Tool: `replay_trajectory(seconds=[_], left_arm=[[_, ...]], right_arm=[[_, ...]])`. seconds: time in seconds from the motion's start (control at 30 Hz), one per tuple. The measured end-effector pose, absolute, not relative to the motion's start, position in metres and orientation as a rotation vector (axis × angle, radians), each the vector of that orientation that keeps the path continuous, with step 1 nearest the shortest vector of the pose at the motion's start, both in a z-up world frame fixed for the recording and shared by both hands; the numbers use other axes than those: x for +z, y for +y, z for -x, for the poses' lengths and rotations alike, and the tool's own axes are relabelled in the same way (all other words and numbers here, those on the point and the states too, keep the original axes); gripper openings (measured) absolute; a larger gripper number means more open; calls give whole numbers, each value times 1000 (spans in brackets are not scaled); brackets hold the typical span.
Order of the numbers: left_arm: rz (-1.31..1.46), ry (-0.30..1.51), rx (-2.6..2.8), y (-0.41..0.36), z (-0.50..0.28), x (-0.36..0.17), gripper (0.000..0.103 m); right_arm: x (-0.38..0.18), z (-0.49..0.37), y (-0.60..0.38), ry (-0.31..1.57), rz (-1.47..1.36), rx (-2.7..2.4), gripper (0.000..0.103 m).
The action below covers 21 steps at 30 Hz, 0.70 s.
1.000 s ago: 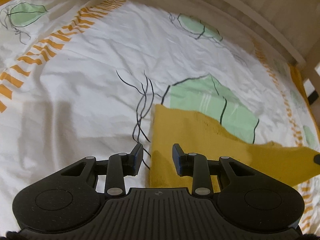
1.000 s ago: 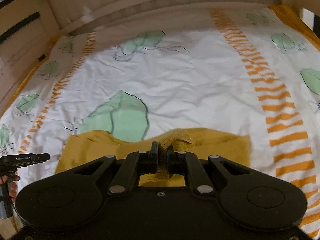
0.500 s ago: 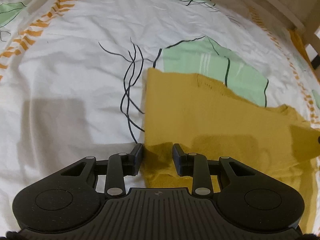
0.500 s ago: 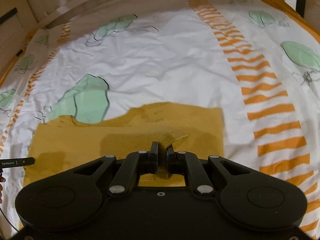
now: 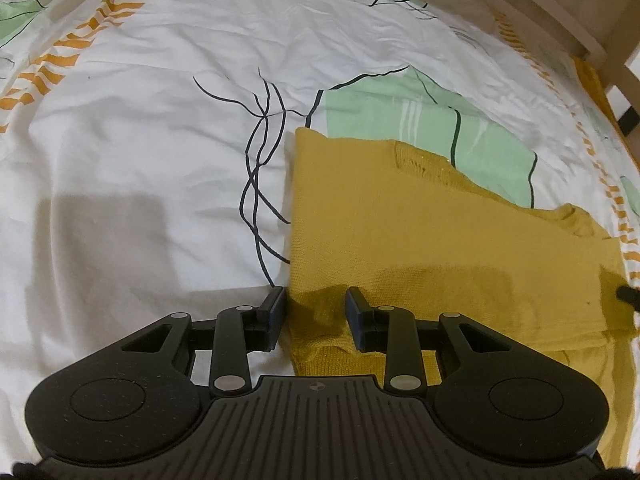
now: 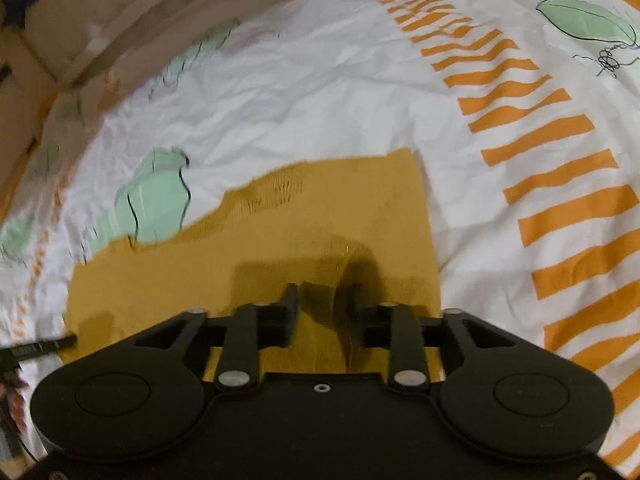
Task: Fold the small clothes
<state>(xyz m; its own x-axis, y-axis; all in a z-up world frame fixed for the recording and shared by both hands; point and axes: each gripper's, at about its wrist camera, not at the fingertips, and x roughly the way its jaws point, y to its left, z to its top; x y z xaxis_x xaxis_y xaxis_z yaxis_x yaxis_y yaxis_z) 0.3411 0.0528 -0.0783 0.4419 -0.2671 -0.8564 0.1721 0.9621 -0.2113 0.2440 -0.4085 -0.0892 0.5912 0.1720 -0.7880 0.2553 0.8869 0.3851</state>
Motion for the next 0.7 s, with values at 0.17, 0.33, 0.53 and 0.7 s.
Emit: replay_trajectory(seconds=[0.17,0.33,0.53,0.7], left_arm=[[96,1080,-273,53,-341,-79,32],[96,1080,-273,52,-342,-79,33],[96,1076,-271,53,-341,-79,33],[106,1077,-269,53,-341,-80,34]], right_arm=[[-98,-251,-412,925,-562,-59,43],[-74,-249,-392,792,-356,-50,11],[-83,-264,-386,857,-170,-156,11],[-101,-251,-413,868,-313,-211,12]])
